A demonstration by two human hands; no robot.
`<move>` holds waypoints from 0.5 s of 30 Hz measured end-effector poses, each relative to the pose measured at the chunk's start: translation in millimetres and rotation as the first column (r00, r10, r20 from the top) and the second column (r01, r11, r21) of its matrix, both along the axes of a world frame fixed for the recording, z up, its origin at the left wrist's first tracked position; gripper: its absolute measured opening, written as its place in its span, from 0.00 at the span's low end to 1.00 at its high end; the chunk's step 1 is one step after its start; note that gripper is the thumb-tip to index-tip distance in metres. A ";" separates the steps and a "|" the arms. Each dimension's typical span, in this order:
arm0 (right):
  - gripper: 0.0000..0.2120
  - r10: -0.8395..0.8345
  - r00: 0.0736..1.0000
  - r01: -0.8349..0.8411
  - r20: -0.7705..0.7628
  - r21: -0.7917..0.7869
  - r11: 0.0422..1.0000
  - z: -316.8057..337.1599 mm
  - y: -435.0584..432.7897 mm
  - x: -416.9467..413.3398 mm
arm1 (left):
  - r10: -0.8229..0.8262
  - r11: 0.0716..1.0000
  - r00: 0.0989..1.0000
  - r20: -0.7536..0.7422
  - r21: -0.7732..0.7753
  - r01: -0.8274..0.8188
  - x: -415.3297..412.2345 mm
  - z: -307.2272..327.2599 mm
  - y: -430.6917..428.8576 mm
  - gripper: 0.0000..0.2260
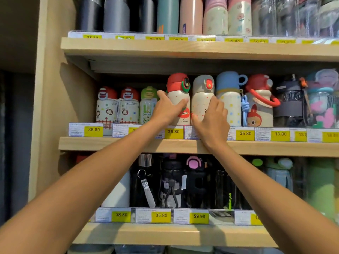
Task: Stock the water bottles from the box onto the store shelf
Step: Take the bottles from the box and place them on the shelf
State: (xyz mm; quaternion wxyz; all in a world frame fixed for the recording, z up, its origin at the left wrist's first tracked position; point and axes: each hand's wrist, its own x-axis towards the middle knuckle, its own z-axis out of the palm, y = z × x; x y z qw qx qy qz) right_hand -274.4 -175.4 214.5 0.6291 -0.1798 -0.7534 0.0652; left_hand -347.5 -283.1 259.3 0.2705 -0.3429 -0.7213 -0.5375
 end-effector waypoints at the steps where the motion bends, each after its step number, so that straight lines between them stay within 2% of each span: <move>1: 0.33 -0.003 1.000 0.003 -0.001 0.004 1.000 -0.7 -0.1 0.0 | -0.004 0.999 1.000 0.011 -0.034 0.004 -1.2 0.3 -1.2 0.27; 4: 0.33 -0.012 1.000 0.012 -0.003 0.012 1.000 -2.0 -0.5 0.6 | -0.018 0.994 0.999 0.035 -0.107 0.021 -0.6 -0.1 -3.5 0.28; 11: 0.32 0.025 1.000 -0.025 0.010 -0.003 1.000 -1.2 1.9 -1.1 | -0.006 0.989 0.995 0.099 -0.147 0.021 10.7 -1.1 -7.0 0.29; 13: 0.30 0.121 0.992 -0.120 0.027 -0.025 0.992 -0.1 5.5 3.3 | -0.006 0.994 0.993 0.121 -0.104 0.019 22.0 -6.6 -4.3 0.31; 15: 0.25 0.280 0.960 -0.280 0.002 -0.046 0.959 -0.2 11.5 13.2 | 0.012 1.000 0.997 0.073 -0.027 -0.010 39.9 -16.6 1.8 0.35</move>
